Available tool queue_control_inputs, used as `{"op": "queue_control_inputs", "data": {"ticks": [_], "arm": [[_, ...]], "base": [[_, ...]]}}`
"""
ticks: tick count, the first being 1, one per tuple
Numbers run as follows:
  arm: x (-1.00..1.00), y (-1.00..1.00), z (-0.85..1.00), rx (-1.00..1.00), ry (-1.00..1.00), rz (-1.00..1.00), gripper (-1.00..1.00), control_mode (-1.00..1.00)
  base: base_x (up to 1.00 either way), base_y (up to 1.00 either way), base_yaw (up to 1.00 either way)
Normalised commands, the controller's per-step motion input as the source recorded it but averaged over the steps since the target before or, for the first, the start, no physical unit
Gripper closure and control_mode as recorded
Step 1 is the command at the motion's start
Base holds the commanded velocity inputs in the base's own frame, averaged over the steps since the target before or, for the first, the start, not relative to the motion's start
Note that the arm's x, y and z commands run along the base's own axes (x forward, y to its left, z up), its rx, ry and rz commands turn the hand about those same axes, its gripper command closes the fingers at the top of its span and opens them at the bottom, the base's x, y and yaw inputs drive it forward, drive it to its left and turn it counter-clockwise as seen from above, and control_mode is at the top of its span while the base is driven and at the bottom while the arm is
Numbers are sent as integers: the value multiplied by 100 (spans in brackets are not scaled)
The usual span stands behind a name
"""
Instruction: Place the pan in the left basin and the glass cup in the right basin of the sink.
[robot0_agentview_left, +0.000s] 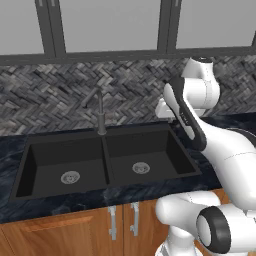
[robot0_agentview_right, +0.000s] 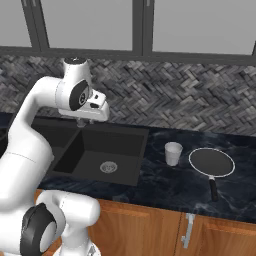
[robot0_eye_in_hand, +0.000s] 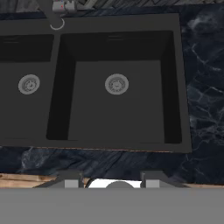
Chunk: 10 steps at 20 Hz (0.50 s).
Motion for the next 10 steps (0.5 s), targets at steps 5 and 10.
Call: {"op": "queue_control_inputs", "data": {"ticks": [5,10], "arm": [[-1,0,0,0,0,0,-100,-100],[-5,-5,-4,0,0,0,-100,-100]], "base": [[0,0,0],[0,0,0]]}}
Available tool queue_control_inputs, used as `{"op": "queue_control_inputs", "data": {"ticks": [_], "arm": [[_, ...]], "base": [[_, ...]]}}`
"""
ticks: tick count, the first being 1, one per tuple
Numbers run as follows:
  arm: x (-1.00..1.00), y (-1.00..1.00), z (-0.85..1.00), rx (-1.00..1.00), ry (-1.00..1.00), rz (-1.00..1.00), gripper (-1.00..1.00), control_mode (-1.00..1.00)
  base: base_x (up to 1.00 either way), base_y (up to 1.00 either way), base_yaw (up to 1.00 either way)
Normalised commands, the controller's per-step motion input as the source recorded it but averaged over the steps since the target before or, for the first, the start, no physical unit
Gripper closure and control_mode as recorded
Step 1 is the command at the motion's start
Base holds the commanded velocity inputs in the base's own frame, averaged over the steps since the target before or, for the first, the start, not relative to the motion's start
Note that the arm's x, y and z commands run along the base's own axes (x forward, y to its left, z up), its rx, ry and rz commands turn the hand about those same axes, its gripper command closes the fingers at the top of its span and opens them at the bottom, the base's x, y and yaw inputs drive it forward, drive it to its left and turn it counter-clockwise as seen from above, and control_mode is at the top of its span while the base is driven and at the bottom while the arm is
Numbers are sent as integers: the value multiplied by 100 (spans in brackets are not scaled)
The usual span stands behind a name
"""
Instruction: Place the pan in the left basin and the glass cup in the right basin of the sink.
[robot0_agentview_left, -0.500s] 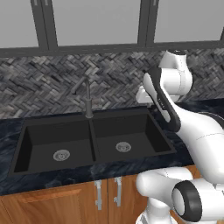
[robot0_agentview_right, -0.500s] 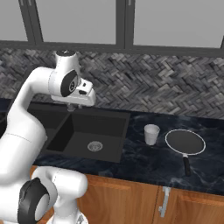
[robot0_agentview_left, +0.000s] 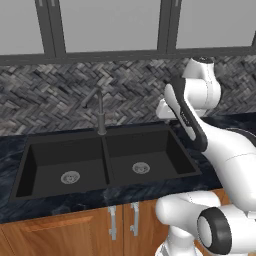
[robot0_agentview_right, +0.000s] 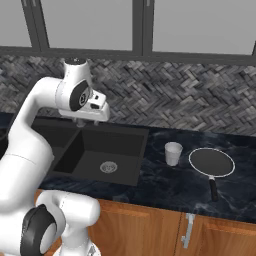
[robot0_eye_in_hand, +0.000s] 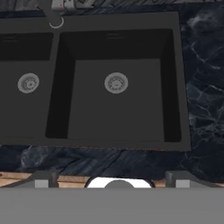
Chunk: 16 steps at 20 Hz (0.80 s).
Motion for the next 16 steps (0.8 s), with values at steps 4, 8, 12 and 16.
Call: {"op": "queue_control_inputs", "data": {"ticks": [4,8,12,16], "arm": [[-15,-19,-9,0,0,0,-100,-100],[-27,-36,-4,2,0,-2,-100,-100],[-27,-40,-1,2,0,-2,-100,-100],[-21,-46,0,1,3,-2,-100,-100]], "base": [[0,0,0],[0,0,0],[0,0,0],[0,0,0]]}}
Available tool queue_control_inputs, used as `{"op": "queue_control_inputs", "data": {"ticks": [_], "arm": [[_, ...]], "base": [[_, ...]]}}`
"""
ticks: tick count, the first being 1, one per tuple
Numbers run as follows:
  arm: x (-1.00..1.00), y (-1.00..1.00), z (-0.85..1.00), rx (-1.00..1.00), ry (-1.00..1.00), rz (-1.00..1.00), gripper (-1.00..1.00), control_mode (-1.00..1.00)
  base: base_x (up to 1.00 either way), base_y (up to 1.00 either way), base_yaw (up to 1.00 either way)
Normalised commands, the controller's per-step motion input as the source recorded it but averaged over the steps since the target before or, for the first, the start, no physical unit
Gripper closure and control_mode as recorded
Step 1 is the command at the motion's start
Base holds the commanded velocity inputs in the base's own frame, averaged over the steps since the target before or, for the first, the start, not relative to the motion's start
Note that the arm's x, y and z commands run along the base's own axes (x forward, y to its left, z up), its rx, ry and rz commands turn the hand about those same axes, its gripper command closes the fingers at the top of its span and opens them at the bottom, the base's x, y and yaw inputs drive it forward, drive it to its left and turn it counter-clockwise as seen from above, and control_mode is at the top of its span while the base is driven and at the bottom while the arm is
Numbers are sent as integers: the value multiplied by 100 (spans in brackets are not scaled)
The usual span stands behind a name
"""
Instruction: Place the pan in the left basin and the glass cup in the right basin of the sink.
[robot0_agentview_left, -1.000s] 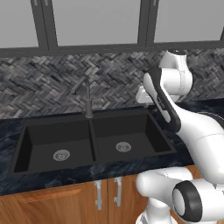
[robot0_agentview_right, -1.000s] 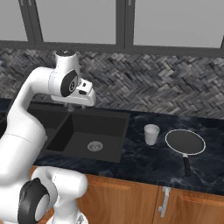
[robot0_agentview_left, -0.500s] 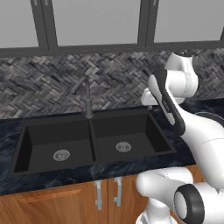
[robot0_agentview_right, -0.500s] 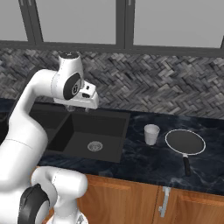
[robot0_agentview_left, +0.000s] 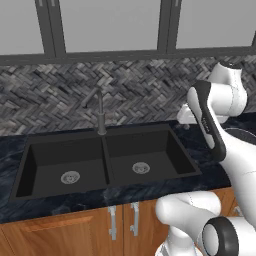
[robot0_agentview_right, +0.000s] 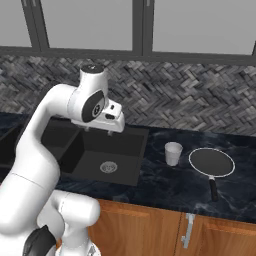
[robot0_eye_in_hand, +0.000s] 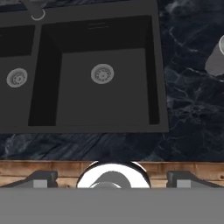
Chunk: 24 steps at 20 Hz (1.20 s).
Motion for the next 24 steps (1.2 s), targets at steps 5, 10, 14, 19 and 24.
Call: {"op": "queue_control_inputs", "data": {"ticks": [5,10,14,19,24], "arm": [[-19,-50,-1,0,4,-5,-100,-100],[-27,-54,-3,0,0,-6,-100,-100],[-18,-51,-4,0,0,-10,-100,-100],[-14,-50,-6,-3,0,-11,-100,-100],[-7,-49,-8,-7,1,-8,-100,-100]], "base": [[0,0,0],[0,0,0],[0,0,0],[0,0,0],[0,0,0]]}}
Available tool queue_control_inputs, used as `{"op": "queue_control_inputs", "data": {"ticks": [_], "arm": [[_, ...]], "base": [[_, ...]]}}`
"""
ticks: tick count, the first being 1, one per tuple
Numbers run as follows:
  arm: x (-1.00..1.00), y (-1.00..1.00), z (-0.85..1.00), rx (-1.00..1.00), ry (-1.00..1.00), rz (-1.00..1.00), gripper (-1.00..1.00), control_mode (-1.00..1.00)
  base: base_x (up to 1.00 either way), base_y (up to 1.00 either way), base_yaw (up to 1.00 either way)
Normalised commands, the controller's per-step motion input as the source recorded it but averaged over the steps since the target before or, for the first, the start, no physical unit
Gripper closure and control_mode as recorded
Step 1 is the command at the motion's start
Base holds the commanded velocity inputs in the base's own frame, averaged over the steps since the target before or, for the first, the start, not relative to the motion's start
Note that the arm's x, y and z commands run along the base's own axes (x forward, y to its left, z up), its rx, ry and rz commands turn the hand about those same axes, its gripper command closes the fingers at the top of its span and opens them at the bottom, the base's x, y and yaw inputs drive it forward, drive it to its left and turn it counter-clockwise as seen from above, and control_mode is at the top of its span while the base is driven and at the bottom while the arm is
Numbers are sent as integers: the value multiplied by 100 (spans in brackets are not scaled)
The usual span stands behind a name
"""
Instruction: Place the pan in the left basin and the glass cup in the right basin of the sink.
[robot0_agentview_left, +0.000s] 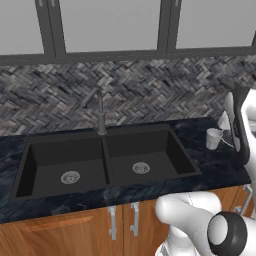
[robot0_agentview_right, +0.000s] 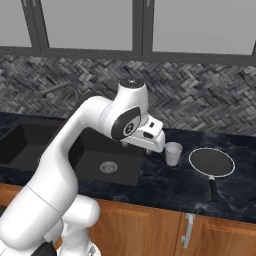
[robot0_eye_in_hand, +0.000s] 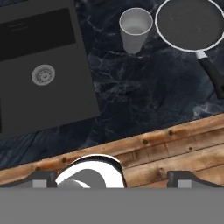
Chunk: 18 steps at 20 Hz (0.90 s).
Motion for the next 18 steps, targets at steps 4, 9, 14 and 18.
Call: {"op": "queue_control_inputs", "data": {"ticks": [4,9,14,18], "arm": [[0,-45,-13,-10,3,-7,-100,-100],[0,-44,-14,-10,5,-7,-100,-100],[0,-37,-15,-7,6,-8,-100,-100],[0,-34,-15,-3,6,-3,-100,-100]], "base": [[0,0,0],[0,0,0],[0,0,0],[0,0,0]]}}
